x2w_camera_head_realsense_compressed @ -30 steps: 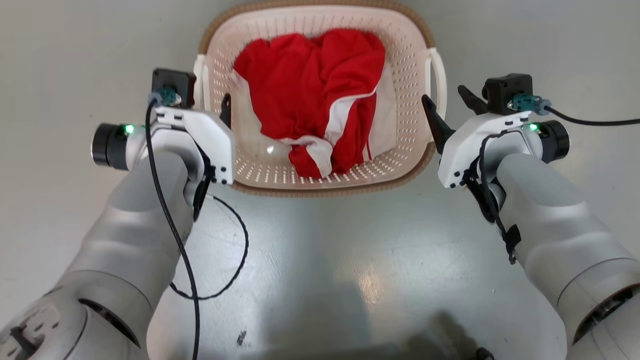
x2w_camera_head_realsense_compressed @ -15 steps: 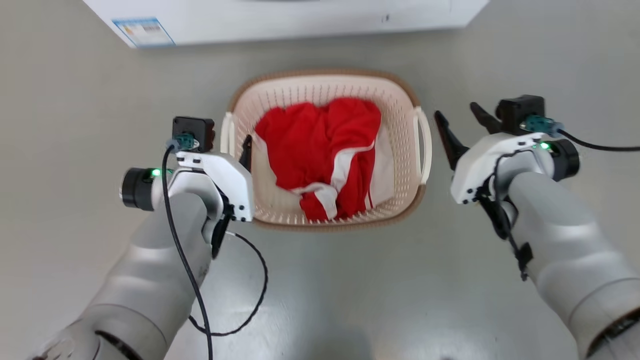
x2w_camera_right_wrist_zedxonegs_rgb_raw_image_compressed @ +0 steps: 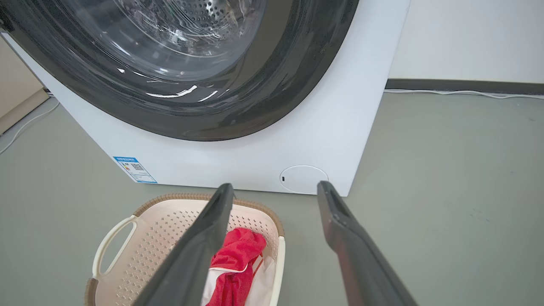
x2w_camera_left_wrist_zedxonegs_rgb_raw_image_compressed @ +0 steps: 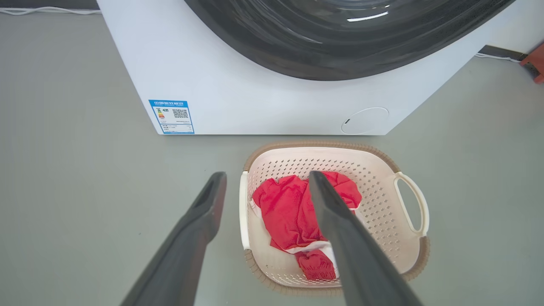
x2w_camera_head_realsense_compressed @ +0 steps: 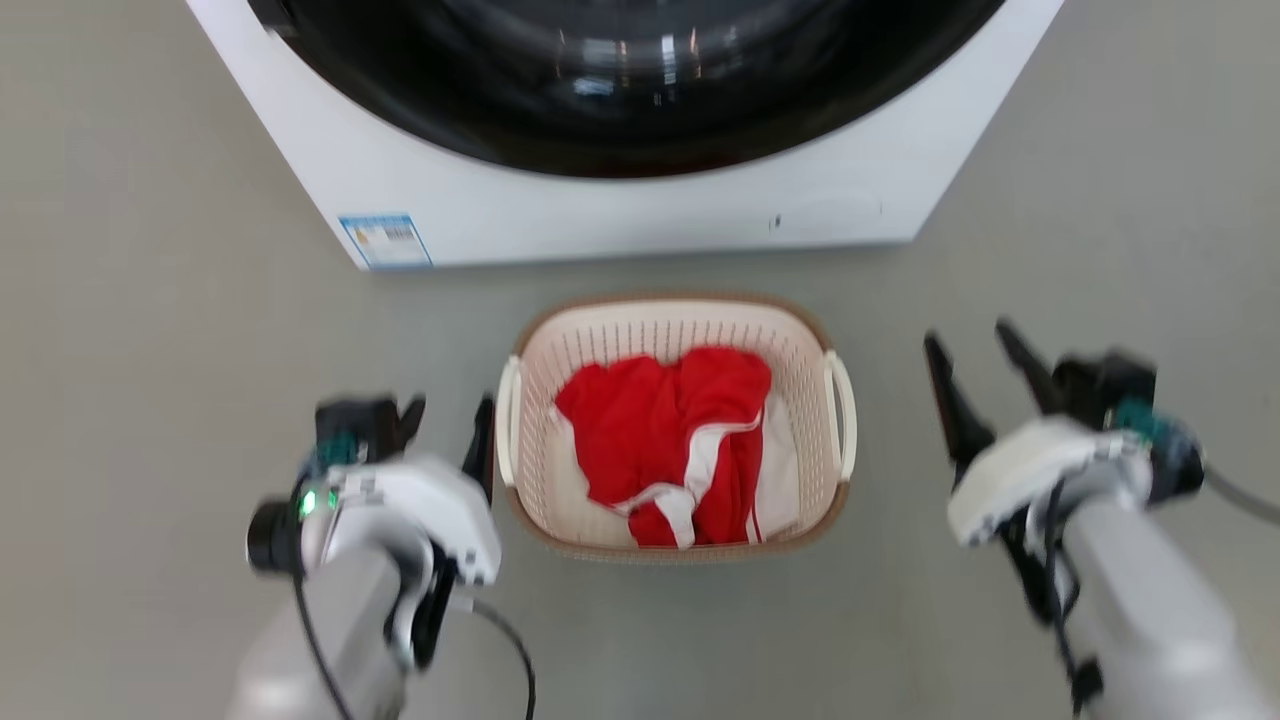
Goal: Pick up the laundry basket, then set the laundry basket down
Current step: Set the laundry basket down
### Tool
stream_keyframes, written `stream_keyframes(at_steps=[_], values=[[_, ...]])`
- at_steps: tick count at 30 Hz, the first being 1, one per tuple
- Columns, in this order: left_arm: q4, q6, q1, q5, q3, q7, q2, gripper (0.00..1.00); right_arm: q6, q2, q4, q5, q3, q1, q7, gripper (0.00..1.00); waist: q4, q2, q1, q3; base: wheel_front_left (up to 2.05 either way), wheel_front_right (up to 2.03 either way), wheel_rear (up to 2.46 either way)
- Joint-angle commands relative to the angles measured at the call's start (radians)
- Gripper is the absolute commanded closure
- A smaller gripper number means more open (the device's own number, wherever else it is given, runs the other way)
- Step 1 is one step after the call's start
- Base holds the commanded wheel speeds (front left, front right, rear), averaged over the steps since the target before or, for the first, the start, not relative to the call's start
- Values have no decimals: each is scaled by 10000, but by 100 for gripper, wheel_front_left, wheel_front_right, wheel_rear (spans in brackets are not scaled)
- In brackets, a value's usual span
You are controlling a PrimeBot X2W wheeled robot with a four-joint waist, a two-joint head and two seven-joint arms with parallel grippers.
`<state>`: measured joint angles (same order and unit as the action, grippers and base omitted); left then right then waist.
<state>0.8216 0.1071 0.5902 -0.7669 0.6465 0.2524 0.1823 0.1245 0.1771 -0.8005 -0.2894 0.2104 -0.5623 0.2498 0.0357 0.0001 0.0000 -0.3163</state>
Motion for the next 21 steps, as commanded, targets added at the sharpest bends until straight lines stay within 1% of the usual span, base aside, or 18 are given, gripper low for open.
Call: stream_keyframes(at_steps=[1, 5, 9, 15, 19, 21], values=[[-351, 113, -221, 205, -465, 92, 276, 0, 62, -145, 428, 255, -19, 438, 119, 0, -80, -1, 0, 609, 0, 0, 0], [-1229, 63, -1393, 753, -1279, 92, 269, 0, 62, -414, 1375, 984, -674, 1505, 119, 0, -83, -1, 0, 1223, 0, 0, 0], [-2038, 18, -2428, 1288, -2084, 93, 217, 0, 62, -582, 2239, 1474, -1053, 2372, 119, 0, -38, -1, 0, 1725, 0, 0, 0], [-3173, -153, -3770, 2190, -3030, 93, 12, 0, 62, -727, 3157, 1681, -1271, 3508, 120, 0, 46, -1, 0, 2354, 0, 0, 0], [-3912, -299, -4579, 2765, -3670, 93, -280, 0, 62, -790, 3664, 1708, -1465, 4200, 120, 0, 67, -1, 0, 2662, 0, 0, 0], [-4049, -329, -4758, 2932, -3791, 93, -345, 0, 62, -807, 3761, 1709, -1523, 4376, 120, 0, 69, -1, 0, 2732, 0, 0, 0]])
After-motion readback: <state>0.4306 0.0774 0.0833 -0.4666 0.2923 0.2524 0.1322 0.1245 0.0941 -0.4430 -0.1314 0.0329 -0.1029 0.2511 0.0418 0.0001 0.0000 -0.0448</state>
